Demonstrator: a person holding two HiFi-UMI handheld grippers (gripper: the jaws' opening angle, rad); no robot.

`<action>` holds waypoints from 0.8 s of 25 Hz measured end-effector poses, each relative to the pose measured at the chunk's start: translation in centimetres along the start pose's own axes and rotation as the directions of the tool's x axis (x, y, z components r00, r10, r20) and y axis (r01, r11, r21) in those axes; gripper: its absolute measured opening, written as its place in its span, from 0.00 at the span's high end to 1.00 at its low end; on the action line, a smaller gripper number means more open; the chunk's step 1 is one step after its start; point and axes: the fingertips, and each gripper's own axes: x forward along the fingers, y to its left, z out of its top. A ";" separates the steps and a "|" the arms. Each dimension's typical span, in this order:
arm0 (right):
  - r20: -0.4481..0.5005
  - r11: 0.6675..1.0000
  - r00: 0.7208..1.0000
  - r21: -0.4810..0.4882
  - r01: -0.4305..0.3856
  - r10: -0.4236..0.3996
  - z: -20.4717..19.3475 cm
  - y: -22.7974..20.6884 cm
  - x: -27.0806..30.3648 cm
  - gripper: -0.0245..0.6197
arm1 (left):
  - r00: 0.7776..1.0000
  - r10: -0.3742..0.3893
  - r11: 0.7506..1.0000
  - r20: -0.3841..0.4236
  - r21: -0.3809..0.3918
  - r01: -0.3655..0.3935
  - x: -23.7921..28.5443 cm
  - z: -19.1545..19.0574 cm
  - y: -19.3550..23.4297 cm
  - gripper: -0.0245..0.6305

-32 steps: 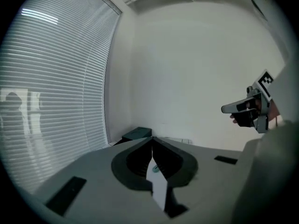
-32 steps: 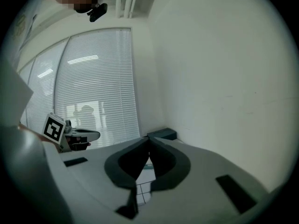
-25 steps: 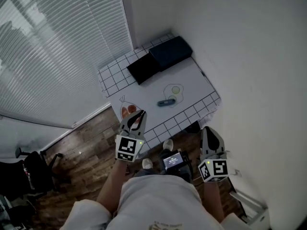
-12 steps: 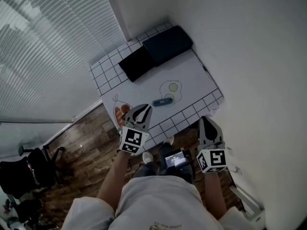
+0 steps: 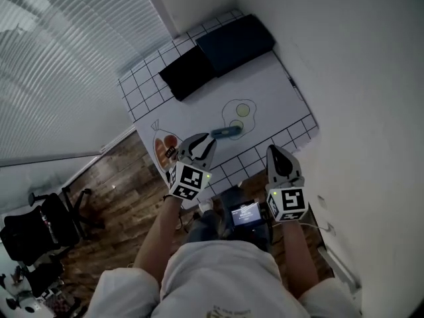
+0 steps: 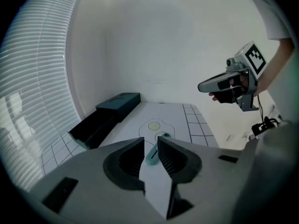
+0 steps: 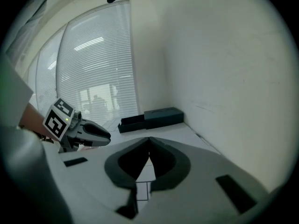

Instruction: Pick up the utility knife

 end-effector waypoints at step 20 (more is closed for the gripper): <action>-0.140 0.991 0.983 0.068 -0.113 0.122 -6.0 -0.2 5.2 0.95 | 0.968 -0.178 0.968 -0.176 0.147 0.205 7.6 -3.9 -2.1 0.70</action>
